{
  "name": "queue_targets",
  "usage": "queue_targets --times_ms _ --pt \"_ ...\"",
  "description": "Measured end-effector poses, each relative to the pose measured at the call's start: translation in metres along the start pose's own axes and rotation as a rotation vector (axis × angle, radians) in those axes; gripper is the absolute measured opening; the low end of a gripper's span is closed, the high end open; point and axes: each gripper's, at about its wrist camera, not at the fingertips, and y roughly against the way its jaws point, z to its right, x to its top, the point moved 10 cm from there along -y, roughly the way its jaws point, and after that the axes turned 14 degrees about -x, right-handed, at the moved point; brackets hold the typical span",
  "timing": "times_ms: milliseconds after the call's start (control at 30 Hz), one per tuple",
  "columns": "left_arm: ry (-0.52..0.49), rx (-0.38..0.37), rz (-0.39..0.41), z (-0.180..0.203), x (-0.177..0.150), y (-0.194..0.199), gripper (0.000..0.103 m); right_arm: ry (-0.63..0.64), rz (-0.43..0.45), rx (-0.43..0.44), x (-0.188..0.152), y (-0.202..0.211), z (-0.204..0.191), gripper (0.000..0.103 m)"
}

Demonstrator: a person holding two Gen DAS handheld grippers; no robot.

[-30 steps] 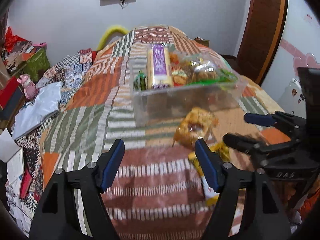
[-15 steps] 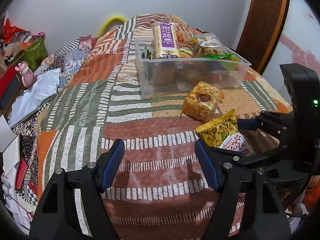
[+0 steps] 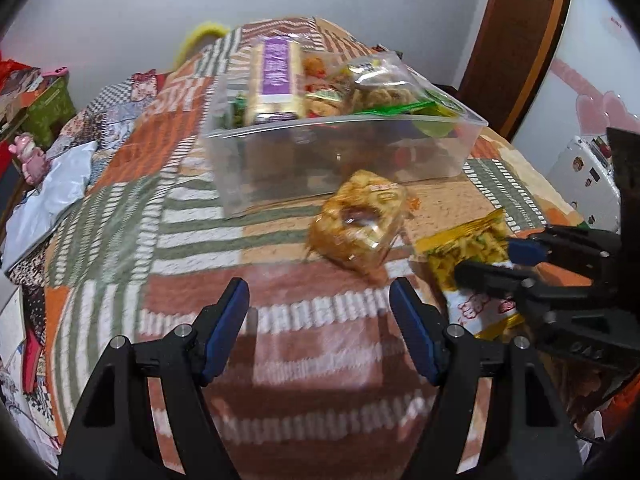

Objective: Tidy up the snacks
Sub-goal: 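Grasp the cream cake bar with the left tool while the right tool grasps the yellow chip bag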

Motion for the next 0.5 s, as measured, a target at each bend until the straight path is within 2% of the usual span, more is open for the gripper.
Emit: queue_targets --times_ms 233,333,367,500 --pt "-0.029 -0.009 -0.05 0.01 0.023 -0.037 0.072 -0.059 0.045 -0.022 0.01 0.007 0.035 0.028" --pt "-0.029 -0.024 -0.066 0.012 0.032 -0.051 0.072 -0.08 0.056 -0.02 0.013 0.007 0.045 0.026" --pt "-0.029 -0.023 -0.068 0.012 0.034 -0.054 0.072 -0.089 0.059 -0.017 0.014 0.007 0.048 0.021" --pt "-0.034 -0.012 -0.08 0.009 0.039 -0.067 0.071 -0.099 0.072 -0.011 0.017 0.008 0.052 0.021"
